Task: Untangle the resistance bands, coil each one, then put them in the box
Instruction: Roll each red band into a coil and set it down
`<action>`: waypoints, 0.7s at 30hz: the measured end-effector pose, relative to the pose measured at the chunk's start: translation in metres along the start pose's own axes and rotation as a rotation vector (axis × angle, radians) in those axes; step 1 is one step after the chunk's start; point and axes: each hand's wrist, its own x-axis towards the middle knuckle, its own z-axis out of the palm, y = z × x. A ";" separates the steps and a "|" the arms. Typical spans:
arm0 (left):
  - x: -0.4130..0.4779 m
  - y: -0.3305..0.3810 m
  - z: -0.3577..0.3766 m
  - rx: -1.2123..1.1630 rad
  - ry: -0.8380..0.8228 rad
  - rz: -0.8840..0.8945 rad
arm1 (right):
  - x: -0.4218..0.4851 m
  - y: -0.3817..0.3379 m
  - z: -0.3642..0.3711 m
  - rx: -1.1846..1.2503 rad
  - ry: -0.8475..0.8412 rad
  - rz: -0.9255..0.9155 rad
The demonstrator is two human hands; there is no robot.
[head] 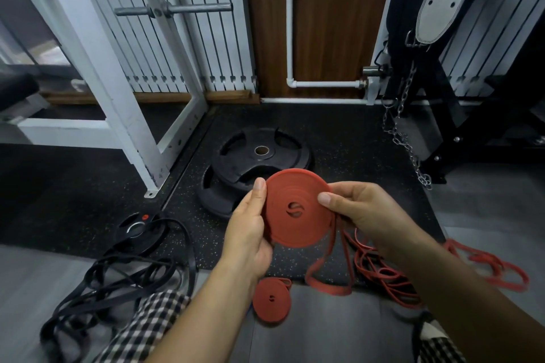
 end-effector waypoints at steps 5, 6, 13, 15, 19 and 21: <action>0.005 0.014 -0.008 0.212 -0.196 -0.022 | -0.001 -0.005 -0.008 -0.086 -0.010 -0.010; 0.005 0.014 -0.009 0.258 -0.241 -0.024 | -0.001 -0.005 -0.008 -0.104 -0.034 -0.011; 0.005 0.004 -0.005 0.128 -0.088 0.049 | 0.000 -0.004 -0.005 -0.006 -0.055 0.026; 0.006 0.005 -0.003 0.064 -0.040 0.081 | 0.000 -0.002 -0.004 0.007 -0.047 0.015; 0.004 0.006 0.001 -0.030 0.008 0.116 | 0.001 0.001 0.007 0.020 -0.006 -0.005; 0.004 0.005 0.002 -0.098 0.042 0.118 | 0.002 0.005 0.014 0.041 0.008 -0.007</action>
